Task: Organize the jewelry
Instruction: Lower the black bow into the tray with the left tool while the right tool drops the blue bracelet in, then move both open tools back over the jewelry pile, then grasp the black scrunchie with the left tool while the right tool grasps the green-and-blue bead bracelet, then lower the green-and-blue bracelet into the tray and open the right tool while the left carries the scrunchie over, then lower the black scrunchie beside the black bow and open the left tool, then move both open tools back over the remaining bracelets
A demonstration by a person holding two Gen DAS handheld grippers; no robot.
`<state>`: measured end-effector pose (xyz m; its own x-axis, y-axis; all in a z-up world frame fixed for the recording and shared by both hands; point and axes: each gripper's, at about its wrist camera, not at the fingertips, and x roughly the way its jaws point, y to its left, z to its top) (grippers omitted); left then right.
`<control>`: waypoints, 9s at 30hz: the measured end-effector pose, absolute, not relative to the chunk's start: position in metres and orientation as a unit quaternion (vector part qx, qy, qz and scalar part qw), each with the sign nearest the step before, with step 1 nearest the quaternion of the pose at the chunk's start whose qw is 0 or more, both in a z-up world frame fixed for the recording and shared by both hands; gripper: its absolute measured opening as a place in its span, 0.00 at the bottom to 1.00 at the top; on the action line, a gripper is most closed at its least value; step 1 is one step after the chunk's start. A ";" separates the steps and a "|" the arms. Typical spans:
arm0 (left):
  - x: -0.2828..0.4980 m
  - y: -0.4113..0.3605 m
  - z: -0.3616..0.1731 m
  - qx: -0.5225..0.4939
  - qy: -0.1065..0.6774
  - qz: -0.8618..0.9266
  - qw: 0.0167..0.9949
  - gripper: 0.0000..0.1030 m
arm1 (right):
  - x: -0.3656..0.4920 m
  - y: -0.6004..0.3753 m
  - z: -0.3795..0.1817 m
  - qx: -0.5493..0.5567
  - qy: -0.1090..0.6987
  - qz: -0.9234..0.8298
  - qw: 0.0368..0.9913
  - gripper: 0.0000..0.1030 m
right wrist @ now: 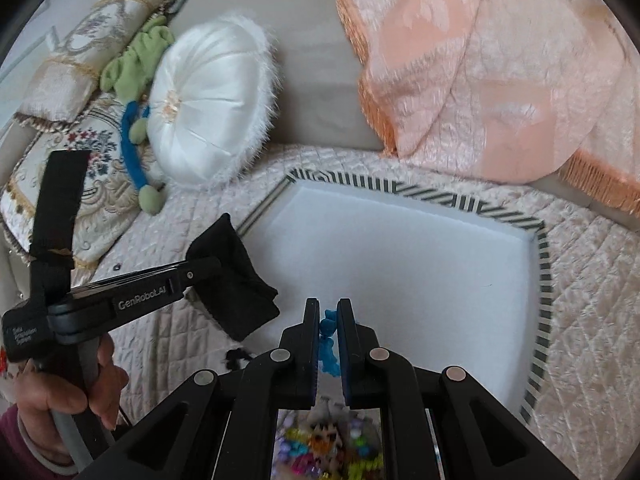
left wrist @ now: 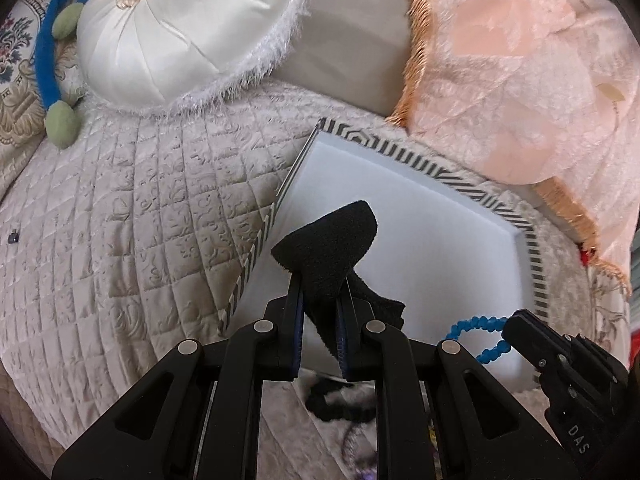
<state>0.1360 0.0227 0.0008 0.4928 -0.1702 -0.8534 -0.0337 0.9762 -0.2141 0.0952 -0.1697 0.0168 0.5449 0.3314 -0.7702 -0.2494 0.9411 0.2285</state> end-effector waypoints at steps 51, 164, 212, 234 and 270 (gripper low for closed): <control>0.058 0.044 -0.004 -0.089 0.499 -0.049 0.861 0.55 | 0.054 -0.176 -0.022 0.052 0.508 0.163 0.844 0.36; 0.087 -0.024 0.051 -0.011 0.466 -0.143 0.873 0.06 | 0.007 -0.271 0.073 0.076 0.409 0.162 0.895 0.10; 0.136 -0.069 -0.016 0.085 0.438 -0.087 0.891 0.08 | 0.113 -0.284 -0.033 0.020 0.497 0.066 0.865 0.11; 0.114 -0.052 0.004 0.038 0.440 -0.098 0.892 0.41 | 0.083 -0.276 0.005 -0.017 0.453 0.023 0.891 0.38; -0.011 -0.033 0.051 0.047 0.397 -0.086 0.913 0.41 | -0.069 -0.249 0.065 -0.017 0.400 0.013 0.916 0.56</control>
